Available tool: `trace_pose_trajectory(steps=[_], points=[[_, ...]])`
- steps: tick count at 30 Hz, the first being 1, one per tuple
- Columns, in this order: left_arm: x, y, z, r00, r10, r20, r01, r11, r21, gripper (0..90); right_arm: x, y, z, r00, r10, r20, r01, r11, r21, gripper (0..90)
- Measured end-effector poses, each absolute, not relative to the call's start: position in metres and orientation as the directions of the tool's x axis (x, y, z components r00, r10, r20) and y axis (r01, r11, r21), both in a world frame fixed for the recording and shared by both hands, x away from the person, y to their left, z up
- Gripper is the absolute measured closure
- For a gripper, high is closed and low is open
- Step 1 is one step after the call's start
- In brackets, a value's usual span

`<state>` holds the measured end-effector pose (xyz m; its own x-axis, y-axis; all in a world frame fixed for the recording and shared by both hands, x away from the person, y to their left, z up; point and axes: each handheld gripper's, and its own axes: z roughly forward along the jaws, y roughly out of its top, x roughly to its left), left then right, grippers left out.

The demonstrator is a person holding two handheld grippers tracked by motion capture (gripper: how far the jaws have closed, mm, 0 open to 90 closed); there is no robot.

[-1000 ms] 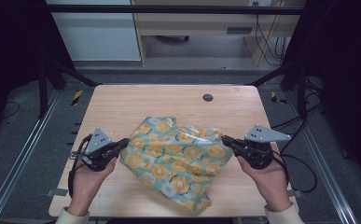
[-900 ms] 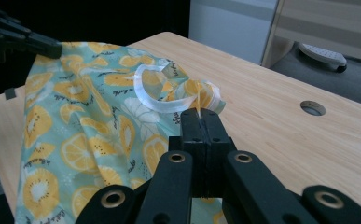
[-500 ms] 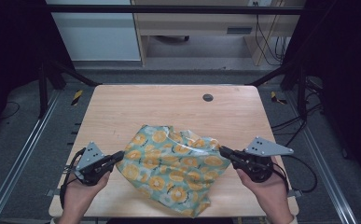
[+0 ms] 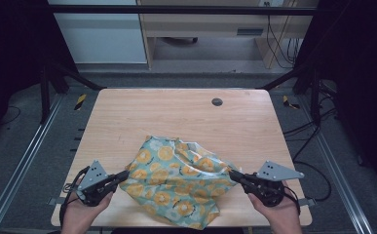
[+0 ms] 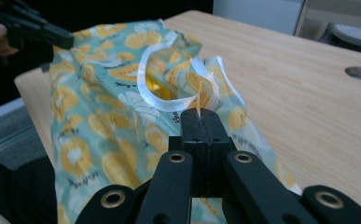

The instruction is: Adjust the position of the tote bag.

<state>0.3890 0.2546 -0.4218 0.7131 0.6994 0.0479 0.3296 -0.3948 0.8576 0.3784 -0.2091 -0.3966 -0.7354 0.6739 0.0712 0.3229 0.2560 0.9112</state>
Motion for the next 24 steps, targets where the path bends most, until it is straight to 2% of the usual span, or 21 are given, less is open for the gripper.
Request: trace_pose_trajectory(steps=[6,13,24], points=[[0.390,0.245,-0.436,0.745,0.663,0.081,0.347,-0.487,0.802,90.0,0.373,-0.210,-0.411,-0.744,0.665,0.067,0.336,0.286,0.898,90.0],[0.394,0.239,-0.447,0.768,0.635,0.085,0.363,-0.541,0.759,90.0,0.373,-0.212,-0.428,-0.746,0.660,0.089,0.384,0.317,0.867,90.0],[0.405,0.224,-0.462,0.780,0.609,0.145,0.367,-0.633,0.682,90.0,0.380,-0.211,-0.447,-0.735,0.670,0.103,0.460,0.380,0.802,90.0]])
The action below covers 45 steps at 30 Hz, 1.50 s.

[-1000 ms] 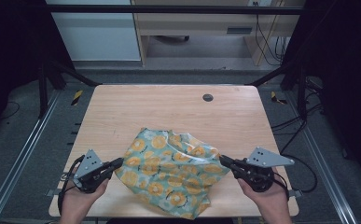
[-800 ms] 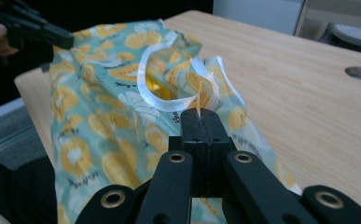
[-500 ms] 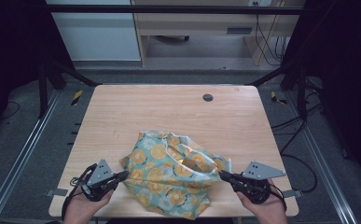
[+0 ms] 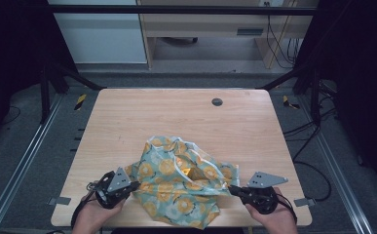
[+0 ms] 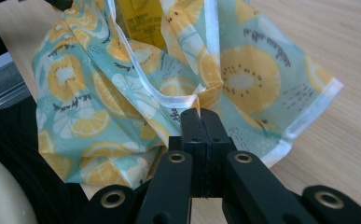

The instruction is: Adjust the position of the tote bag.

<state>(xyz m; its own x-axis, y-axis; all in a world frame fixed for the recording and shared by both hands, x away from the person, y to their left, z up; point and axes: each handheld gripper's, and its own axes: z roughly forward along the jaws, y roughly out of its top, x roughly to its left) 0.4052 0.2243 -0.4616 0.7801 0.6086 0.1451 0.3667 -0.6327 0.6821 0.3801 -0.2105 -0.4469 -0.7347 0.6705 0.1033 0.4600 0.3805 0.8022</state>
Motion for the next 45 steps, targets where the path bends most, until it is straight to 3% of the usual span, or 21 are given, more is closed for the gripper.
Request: trace_pose_trajectory(steps=[17,45], points=[[0.429,0.215,-0.475,0.731,0.651,0.205,0.404,-0.655,0.638,90.0,0.399,-0.199,-0.465,-0.715,0.696,0.065,0.519,0.466,0.716,90.0],[0.470,0.205,-0.486,0.688,0.697,0.204,0.450,-0.630,0.633,90.0,0.428,-0.194,-0.466,-0.681,0.731,0.040,0.520,0.444,0.730,90.0]])
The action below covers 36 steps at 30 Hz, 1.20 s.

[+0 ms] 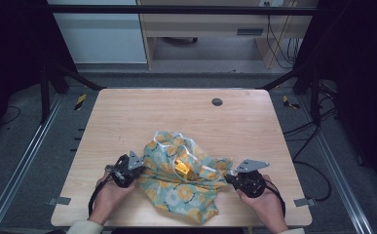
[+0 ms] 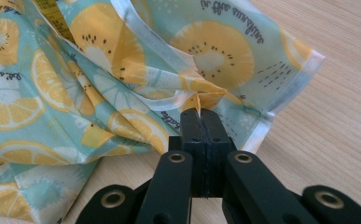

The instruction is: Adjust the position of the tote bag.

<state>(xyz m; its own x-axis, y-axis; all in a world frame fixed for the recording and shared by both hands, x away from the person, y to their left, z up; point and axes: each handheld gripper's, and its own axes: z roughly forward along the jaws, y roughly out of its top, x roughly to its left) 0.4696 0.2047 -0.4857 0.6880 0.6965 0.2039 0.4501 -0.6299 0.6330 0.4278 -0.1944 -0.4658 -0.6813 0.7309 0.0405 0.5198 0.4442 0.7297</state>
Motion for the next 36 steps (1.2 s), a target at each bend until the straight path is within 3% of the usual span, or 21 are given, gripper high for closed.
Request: trace_pose_trajectory(steps=[4,6,7,8,9,10,11,13,16,21,27,35,36], points=[[0.466,0.206,-0.483,0.687,0.698,0.202,0.449,-0.626,0.638,86.6,0.426,-0.196,-0.466,-0.684,0.729,0.038,0.511,0.441,0.738,87.7],[0.465,0.207,-0.482,0.681,0.703,0.207,0.449,-0.624,0.640,74.1,0.424,-0.197,-0.465,-0.681,0.731,0.035,0.507,0.437,0.742,84.0],[0.462,0.209,-0.479,0.667,0.718,0.196,0.458,-0.604,0.652,74.1,0.422,-0.198,-0.464,-0.674,0.738,0.038,0.512,0.431,0.743,79.1],[0.458,0.213,-0.475,0.651,0.736,0.188,0.460,-0.579,0.673,54.2,0.415,-0.203,-0.460,-0.656,0.754,0.035,0.505,0.404,0.763,65.1],[0.455,0.215,-0.472,0.648,0.741,0.177,0.461,-0.567,0.683,48.4,0.412,-0.204,-0.458,-0.648,0.761,0.036,0.503,0.392,0.771,59.1],[0.455,0.215,-0.472,0.648,0.741,0.177,0.461,-0.567,0.683,45.3,0.412,-0.204,-0.458,-0.648,0.761,0.036,0.503,0.392,0.771,59.1],[0.450,0.217,-0.468,0.645,0.746,0.167,0.456,-0.551,0.699,45.3,0.408,-0.206,-0.456,-0.644,0.764,0.032,0.494,0.384,0.780,53.1],[0.439,0.222,-0.456,0.645,0.750,0.146,0.428,-0.512,0.745,35.3,0.397,-0.210,-0.448,-0.640,0.768,0.027,0.467,0.361,0.807,39.4],[0.433,0.224,-0.435,0.648,0.749,0.142,0.380,-0.479,0.792,34.2,0.392,-0.209,-0.438,-0.641,0.767,0.028,0.444,0.341,0.829,29.9],[0.432,0.209,-0.401,0.678,0.723,0.131,0.320,-0.451,0.833,32.4,0.393,-0.198,-0.421,-0.691,0.722,0.040,0.397,0.333,0.855,33.1],[0.457,0.142,-0.367,0.742,0.649,0.169,0.284,-0.532,0.798,30.0,0.414,-0.172,-0.417,-0.709,0.706,-0.008,0.389,0.400,0.830,40.4],[0.501,0.098,-0.366,0.760,0.641,0.110,0.374,-0.568,0.733,26.8,0.412,-0.178,-0.432,-0.685,0.729,0.020,0.422,0.374,0.826,42.8],[0.514,0.092,-0.373,0.781,0.619,0.086,0.411,-0.612,0.675,27.7,0.411,-0.181,-0.434,-0.677,0.735,0.024,0.426,0.366,0.827,42.8]])
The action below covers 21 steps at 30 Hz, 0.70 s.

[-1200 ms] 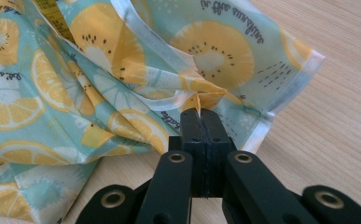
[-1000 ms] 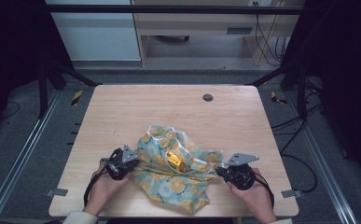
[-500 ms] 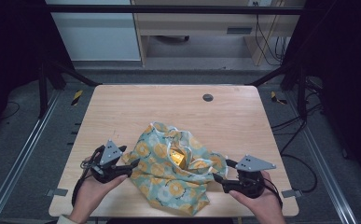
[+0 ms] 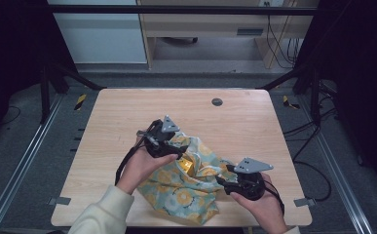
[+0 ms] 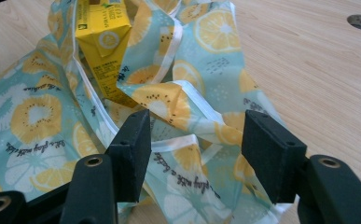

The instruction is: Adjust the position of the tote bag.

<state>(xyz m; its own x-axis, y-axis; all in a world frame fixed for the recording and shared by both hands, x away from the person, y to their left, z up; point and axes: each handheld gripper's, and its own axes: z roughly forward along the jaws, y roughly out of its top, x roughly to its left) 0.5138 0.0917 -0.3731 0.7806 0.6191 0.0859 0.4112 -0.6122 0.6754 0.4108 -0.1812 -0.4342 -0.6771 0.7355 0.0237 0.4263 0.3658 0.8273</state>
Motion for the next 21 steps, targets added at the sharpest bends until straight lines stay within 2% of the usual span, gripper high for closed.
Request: trace_pose_trajectory(steps=[1,4,8,10,16,21], points=[[0.518,0.091,-0.375,0.780,0.621,0.071,0.427,-0.612,0.666,31.0,0.411,-0.182,-0.434,-0.676,0.736,0.025,0.427,0.364,0.828,42.8],[0.521,0.091,-0.376,0.777,0.628,0.047,0.445,-0.601,0.664,50.9,0.410,-0.183,-0.433,-0.678,0.734,0.025,0.421,0.361,0.832,42.7],[0.517,0.097,-0.375,0.794,0.607,0.027,0.438,-0.603,0.666,81.1,0.411,-0.183,-0.431,-0.675,0.738,0.024,0.418,0.355,0.837,43.5],[0.512,0.101,-0.374,0.795,0.605,0.043,0.422,-0.603,0.677,88.9,0.411,-0.183,-0.430,-0.670,0.742,0.016,0.412,0.354,0.840,44.3],[0.485,0.123,-0.361,0.785,0.615,0.073,0.367,-0.557,0.745,90.0,0.412,-0.182,-0.429,-0.665,0.746,0.018,0.408,0.343,0.846,44.6],[0.460,0.138,-0.355,0.801,0.597,0.043,0.336,-0.509,0.793,90.0,0.414,-0.179,-0.428,-0.669,0.743,0.023,0.407,0.340,0.848,44.3]])
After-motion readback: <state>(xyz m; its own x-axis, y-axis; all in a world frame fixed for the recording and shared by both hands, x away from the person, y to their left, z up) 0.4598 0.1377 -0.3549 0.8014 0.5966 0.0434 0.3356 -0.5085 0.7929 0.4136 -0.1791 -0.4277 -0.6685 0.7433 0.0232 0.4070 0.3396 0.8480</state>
